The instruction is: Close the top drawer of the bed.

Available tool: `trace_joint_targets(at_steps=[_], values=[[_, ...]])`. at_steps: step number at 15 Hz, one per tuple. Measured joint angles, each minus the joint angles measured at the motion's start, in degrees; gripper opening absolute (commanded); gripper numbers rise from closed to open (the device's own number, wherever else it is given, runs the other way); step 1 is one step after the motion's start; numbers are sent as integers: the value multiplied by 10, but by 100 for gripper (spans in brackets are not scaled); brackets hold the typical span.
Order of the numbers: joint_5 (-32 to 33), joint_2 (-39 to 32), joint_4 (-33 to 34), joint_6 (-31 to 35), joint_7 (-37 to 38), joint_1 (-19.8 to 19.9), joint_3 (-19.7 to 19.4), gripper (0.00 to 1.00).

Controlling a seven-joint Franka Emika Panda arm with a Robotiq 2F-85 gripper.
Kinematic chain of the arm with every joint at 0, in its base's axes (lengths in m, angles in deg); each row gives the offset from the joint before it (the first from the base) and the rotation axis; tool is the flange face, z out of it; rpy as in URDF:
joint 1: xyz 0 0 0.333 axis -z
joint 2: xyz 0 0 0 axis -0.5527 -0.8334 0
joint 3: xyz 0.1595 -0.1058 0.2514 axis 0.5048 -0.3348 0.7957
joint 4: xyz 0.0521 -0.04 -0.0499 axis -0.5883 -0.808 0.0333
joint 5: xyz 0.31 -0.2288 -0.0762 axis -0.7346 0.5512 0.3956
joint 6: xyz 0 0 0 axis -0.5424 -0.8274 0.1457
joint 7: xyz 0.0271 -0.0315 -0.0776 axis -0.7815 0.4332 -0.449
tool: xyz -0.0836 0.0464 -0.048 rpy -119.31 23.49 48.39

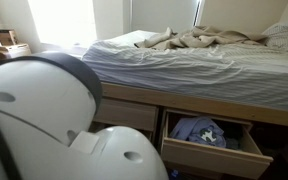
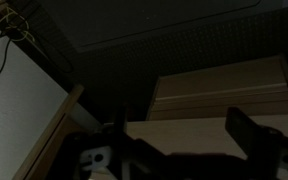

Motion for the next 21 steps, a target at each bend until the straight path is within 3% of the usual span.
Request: trace_joint_targets(at_steps=[5, 8, 14, 17, 19, 21], values=[[4, 1, -8, 0, 0, 4, 2, 100], [44, 0, -2, -11, 39, -9, -14, 100], [71, 10, 36, -19, 78, -94, 12, 100], [65, 21, 69, -97, 94, -123, 65, 100], [57, 26, 95, -150, 103, -142, 70, 100], [56, 27, 105, -161, 104, -145, 70, 100]])
